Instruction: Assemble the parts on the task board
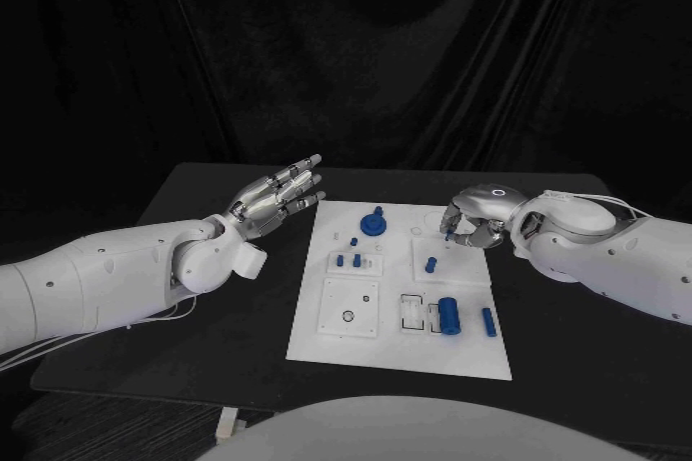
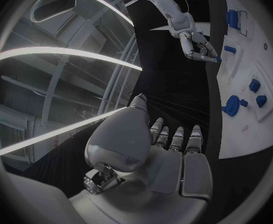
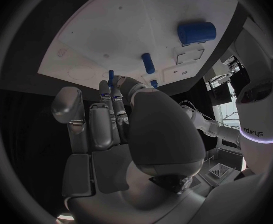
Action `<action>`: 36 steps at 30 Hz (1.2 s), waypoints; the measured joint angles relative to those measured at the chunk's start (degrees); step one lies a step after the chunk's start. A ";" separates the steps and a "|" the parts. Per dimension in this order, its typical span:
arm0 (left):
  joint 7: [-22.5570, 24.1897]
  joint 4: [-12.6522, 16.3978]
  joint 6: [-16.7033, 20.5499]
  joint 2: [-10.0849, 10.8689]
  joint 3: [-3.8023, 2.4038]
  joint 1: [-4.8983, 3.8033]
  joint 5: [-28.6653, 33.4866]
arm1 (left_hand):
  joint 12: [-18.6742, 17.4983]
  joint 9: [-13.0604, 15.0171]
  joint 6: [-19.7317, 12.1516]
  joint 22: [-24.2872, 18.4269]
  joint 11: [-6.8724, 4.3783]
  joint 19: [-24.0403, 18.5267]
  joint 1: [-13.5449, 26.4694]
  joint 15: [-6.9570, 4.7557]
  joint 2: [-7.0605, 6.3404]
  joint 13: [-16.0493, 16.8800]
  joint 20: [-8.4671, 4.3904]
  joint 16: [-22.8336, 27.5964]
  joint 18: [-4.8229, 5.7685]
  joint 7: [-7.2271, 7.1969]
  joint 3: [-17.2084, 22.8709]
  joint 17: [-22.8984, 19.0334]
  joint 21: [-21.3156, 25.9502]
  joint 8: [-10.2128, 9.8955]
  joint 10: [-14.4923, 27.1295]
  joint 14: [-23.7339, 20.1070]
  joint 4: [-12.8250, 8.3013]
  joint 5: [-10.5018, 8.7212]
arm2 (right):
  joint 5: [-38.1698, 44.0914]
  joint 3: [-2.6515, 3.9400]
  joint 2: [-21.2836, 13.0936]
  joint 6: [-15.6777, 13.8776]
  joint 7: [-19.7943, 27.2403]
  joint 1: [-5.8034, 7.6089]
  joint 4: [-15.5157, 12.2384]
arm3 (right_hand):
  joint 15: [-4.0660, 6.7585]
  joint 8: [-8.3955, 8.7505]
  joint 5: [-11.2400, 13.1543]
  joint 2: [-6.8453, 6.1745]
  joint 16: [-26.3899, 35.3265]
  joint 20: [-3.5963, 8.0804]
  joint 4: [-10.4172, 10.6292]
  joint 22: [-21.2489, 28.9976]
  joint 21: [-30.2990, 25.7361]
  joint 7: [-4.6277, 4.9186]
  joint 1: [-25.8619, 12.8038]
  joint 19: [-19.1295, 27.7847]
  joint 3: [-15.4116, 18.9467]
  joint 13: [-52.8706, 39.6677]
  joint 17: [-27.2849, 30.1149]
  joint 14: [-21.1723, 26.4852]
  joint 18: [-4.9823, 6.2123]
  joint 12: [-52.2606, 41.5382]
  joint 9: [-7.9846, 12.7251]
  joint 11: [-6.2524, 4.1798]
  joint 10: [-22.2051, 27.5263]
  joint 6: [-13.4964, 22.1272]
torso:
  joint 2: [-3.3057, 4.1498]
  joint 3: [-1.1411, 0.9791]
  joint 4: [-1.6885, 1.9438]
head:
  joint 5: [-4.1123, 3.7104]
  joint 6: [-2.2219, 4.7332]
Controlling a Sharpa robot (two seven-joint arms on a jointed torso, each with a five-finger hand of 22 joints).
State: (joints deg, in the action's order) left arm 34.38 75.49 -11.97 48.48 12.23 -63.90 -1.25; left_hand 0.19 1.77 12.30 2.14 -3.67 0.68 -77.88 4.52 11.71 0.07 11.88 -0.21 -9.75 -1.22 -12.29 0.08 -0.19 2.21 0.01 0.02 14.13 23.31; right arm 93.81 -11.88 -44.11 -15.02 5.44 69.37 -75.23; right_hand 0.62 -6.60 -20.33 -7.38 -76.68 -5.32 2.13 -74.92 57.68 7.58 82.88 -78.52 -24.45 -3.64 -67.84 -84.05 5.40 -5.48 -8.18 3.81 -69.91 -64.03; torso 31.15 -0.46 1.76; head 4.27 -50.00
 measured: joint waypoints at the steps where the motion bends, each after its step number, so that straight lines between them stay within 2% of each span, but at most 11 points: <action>1: -0.04 -0.02 -0.03 0.00 0.00 0.01 0.00 | 0.00 0.00 0.00 0.00 0.00 0.00 0.00 0.00 0.00 0.00 0.00 0.00 0.00 0.00 0.00 0.00 0.00 0.00 0.00 0.00 0.00 0.00 | 0.00 0.00 -0.43 0.00 -0.03 0.27 -1.15 | 0.00 0.18 -0.06 0.00 0.34 0.00 -0.07 0.00 -0.20 -0.01 0.00 0.00 -0.08 0.00 0.42 0.00 0.00 0.22 0.09 0.12 0.12 0.20 | 0.00 0.01 0.00 | 0.02 0.00; 5: -0.15 -0.13 -0.14 -0.04 0.00 0.12 0.00 | 0.00 0.00 0.00 0.00 0.00 0.00 0.00 0.00 0.00 0.01 0.00 0.00 0.00 0.00 0.00 0.01 0.00 0.00 0.00 0.00 0.00 0.00 | 0.00 0.01 -1.46 0.15 -0.09 0.76 -4.81 | 0.00 0.23 -0.80 0.00 0.55 0.00 0.00 0.00 -0.32 -0.01 -0.01 0.00 -0.46 0.00 0.81 0.00 0.00 0.34 0.24 0.31 0.31 0.19 | -0.01 0.02 0.00 | 0.10 0.00; 7: -0.24 -0.15 -0.23 -0.12 0.00 0.20 0.00 | 0.00 0.00 0.21 0.05 0.00 0.00 0.00 0.00 0.00 0.01 0.41 0.00 0.00 0.21 -0.16 0.01 -0.22 0.00 0.00 0.00 -0.16 0.00 | 0.00 0.01 -1.87 0.28 -0.11 0.91 -7.08 | 0.00 0.23 -0.94 0.00 0.54 0.00 0.00 0.00 -0.21 -0.02 -0.01 0.00 -0.47 0.05 0.76 0.00 0.00 0.39 0.26 0.31 0.31 0.20 | -0.01 0.02 0.01 | 0.19 0.00; 13: -0.43 -0.11 -0.42 -0.16 0.00 0.44 0.01 | 0.00 0.05 0.21 0.05 0.20 0.00 0.00 0.20 0.00 0.02 0.41 0.00 0.00 0.21 0.00 0.01 -0.22 0.23 -0.20 -0.21 -0.32 0.21 | 0.15 -0.02 -2.39 0.43 -0.10 1.02 -12.82 | 0.00 0.23 -1.18 0.01 0.54 0.00 0.00 0.01 0.26 -0.02 -0.01 0.00 -0.46 0.07 0.45 0.00 0.00 0.41 0.28 0.32 0.32 0.19 | 0.02 0.02 0.02 | 0.60 0.00; 18: -0.58 -0.08 -0.49 -0.08 0.00 0.65 0.01 | 0.00 0.05 0.21 0.05 0.40 0.00 0.00 0.41 0.00 0.02 0.40 0.00 0.00 0.21 0.00 -0.02 -0.22 0.23 0.00 0.00 -0.32 0.21 | 0.31 -0.03 -1.14 0.53 -0.10 1.04 -15.41 | 0.00 0.23 -1.19 -0.22 0.54 0.00 0.00 0.01 0.51 -0.01 -0.23 0.00 -0.46 -0.02 0.33 0.00 0.00 0.54 0.29 0.32 0.32 0.19 | 0.03 0.02 0.02 | 0.68 0.00; 25: -0.70 0.06 -0.52 0.04 0.00 0.74 0.01 | 0.00 0.04 0.21 0.04 0.40 0.00 0.00 0.41 0.00 0.03 0.40 0.00 0.00 0.21 0.00 -0.03 -0.22 0.23 0.00 0.00 -0.32 0.21 | 0.45 0.00 2.62 1.00 -0.08 0.58 -15.31 | 0.00 0.23 -1.19 -0.23 0.54 0.00 0.00 0.01 0.51 -0.02 -0.22 0.00 -0.46 -0.10 0.21 0.00 0.00 0.55 0.36 0.27 0.27 0.19 | 0.03 0.01 0.05 | 0.83 0.00; 36: -0.82 -0.01 -0.67 -0.19 0.00 0.81 0.01 | 0.00 0.04 0.21 -0.02 0.40 0.00 0.00 0.41 0.00 -0.01 0.40 0.00 0.00 0.21 0.00 -0.02 -0.22 0.23 0.00 0.00 -0.31 0.21 | 1.32 -0.02 8.36 2.10 0.02 -2.52 -10.57 | 0.00 0.23 -1.17 -0.24 -0.08 0.00 0.00 0.02 0.51 -0.01 -0.22 0.00 -0.45 -0.08 -0.55 0.00 -0.01 0.66 0.45 0.28 -0.11 0.19 | 0.07 -0.01 0.05 | 1.10 0.00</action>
State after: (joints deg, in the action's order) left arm 33.56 75.48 -12.63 48.30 12.24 -63.08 -1.24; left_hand 0.19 1.80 12.51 2.12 -3.27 0.68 -77.88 4.93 11.71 0.06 12.28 -0.21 -9.75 -1.02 -12.30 0.06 -0.41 2.44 0.01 0.02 13.82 23.52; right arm 95.13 -11.90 -35.74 -12.92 5.47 66.86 -85.80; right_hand 0.61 -6.36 -21.50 -7.62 -76.76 -5.33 2.13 -74.91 58.18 7.56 82.66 -78.52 -24.90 -3.71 -68.39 -84.05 5.40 -4.81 -7.73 4.09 -70.03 -63.84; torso 31.22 -0.46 1.82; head 5.37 -50.00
